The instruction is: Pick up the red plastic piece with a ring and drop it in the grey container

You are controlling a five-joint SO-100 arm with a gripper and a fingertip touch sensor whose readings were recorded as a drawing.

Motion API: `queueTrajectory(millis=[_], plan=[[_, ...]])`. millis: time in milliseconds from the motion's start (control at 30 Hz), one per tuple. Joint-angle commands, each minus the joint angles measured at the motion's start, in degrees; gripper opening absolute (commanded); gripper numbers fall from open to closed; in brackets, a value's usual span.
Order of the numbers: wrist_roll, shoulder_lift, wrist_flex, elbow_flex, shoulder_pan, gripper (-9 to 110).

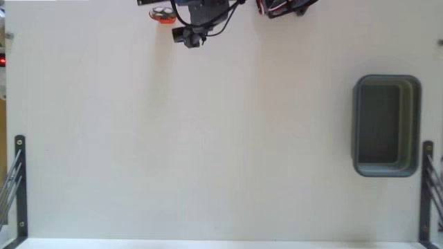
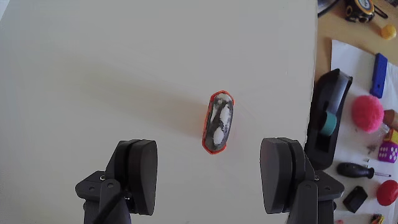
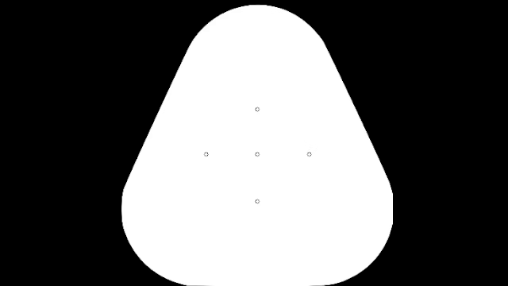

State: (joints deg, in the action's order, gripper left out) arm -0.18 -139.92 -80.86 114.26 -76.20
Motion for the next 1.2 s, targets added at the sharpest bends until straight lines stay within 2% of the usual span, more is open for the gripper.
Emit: queueTrajectory(millis=[0,1167], plan=[[0.2,-2.2,-1.1,0.3,-1.3,110],[0.2,-2.2,-1.1,0.3,-3.4,110]])
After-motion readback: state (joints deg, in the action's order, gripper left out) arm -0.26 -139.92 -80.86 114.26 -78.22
